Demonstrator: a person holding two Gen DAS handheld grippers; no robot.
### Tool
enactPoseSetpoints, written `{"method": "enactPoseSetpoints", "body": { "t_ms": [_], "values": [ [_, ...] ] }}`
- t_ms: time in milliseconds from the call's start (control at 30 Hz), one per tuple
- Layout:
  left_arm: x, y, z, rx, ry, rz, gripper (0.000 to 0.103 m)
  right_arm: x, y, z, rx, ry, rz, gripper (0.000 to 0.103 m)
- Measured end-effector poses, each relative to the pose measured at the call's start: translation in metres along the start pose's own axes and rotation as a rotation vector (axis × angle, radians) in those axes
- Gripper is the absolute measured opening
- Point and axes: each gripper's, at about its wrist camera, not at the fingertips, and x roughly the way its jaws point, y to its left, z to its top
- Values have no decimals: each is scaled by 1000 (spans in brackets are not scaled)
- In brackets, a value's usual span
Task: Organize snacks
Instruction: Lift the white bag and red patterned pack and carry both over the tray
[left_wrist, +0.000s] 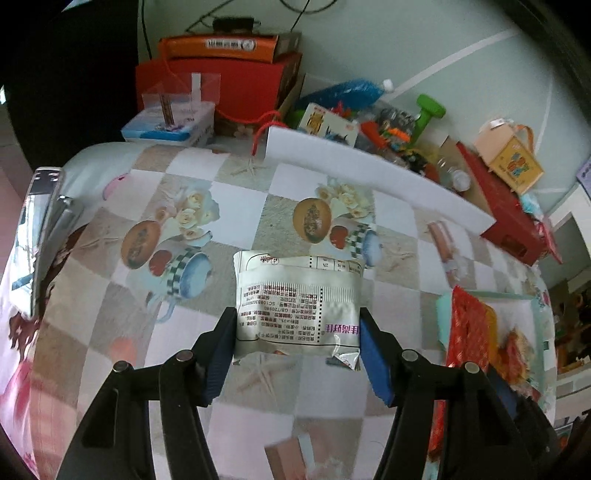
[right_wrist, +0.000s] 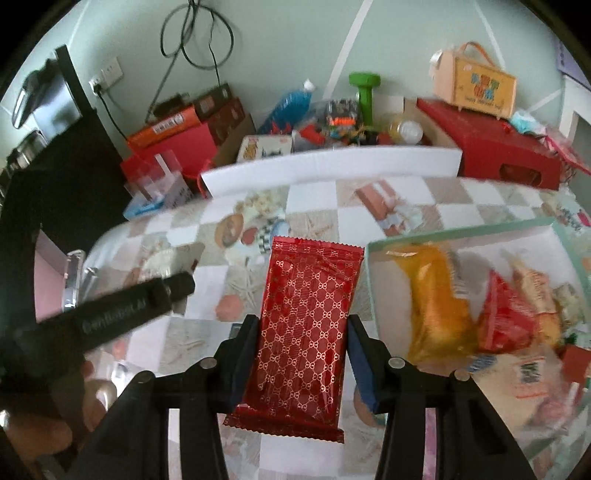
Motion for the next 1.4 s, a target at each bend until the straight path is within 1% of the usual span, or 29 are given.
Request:
{"method": "enactPoseSetpoints", "body": {
  "t_ms": [167, 267, 400, 467, 533, 633, 767, 933, 1033, 1133, 1200, 1400],
  "values": [
    [-25, -11, -11, 6, -41, -27, 64, -30, -9, 1, 14, -55, -10, 50],
    [-38, -20, -12, 22, -68, -51, 64, -47, -20, 2, 35, -80, -22, 50],
    [-53, -35, -12, 52, -105, -79, 64, -66, -42, 7, 77, -120, -42, 50],
    [-58, -44, -13, 72, -112, -98, 64, -77, -60, 10, 111, -144, -73, 50],
    [-58, -55, -14, 90, -105, -124, 64, -85, -75, 12, 140, -158, -101, 50],
    [-57, -75, -19, 136, -94, -138, 64, -95, -105, 13, 204, -176, -140, 50],
    [-53, -102, -27, 190, -70, -165, 64, -102, -141, 11, 289, -179, -181, 50],
    [-46, -132, -36, 252, -43, -181, 64, -108, -173, 6, 365, -185, -196, 50],
    [-43, -147, -42, 287, -29, -185, 64, -112, -185, 1, 392, -187, -209, 50],
    [-40, -159, -47, 312, -12, -192, 64, -109, -195, -1, 410, -170, -213, 50],
    [-35, -165, -50, 322, 13, -207, 64, -107, -200, -4, 420, -165, -206, 50],
    [-18, -180, -50, 333, 60, -199, 64, -90, -212, -9, 442, -130, -172, 50]
  ]
}}
